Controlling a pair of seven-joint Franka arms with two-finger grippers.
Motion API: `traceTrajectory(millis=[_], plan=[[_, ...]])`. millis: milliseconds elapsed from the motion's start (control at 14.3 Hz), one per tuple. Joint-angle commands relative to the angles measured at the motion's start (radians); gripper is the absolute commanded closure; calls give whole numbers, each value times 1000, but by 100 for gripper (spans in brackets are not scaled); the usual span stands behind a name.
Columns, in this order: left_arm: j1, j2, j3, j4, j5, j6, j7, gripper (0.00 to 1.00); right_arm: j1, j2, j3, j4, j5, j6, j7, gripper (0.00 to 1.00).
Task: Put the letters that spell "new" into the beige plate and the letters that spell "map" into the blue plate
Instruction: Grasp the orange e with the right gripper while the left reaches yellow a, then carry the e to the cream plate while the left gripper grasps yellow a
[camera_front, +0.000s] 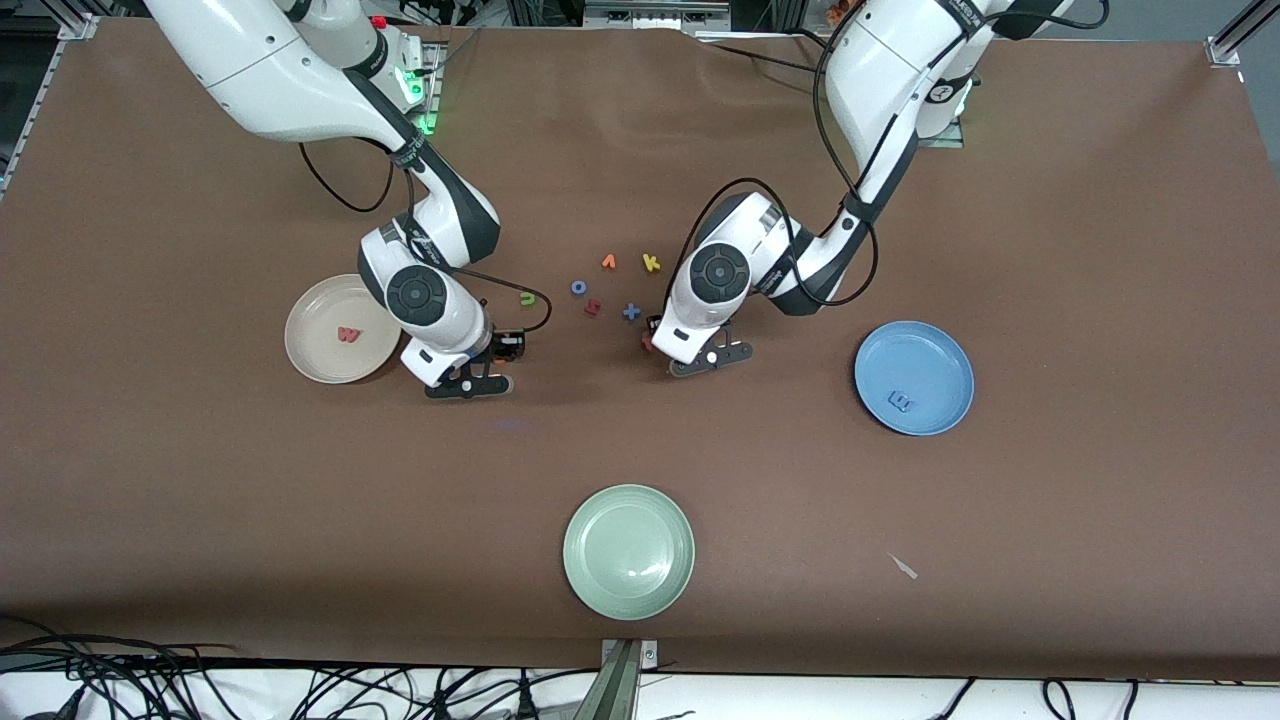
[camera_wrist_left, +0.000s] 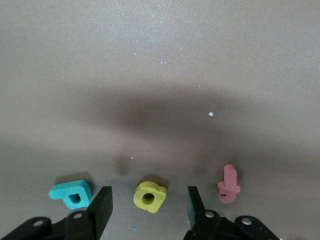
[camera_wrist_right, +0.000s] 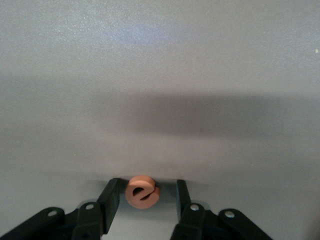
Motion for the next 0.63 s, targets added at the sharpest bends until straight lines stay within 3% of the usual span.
traceTrajectory(millis=[0,420,560], plan=[[-11,-1,10,-16,9,39,-6,32,8,20,0,22,-17,6,13,62],[-8,-10,8,-48,9,38,-6,32,8,17,0,23,-17,4,-4,85],[-10,-12,8,-49,9,38,-6,33,-3,2,-1,55,-17,-60,-29,90]])
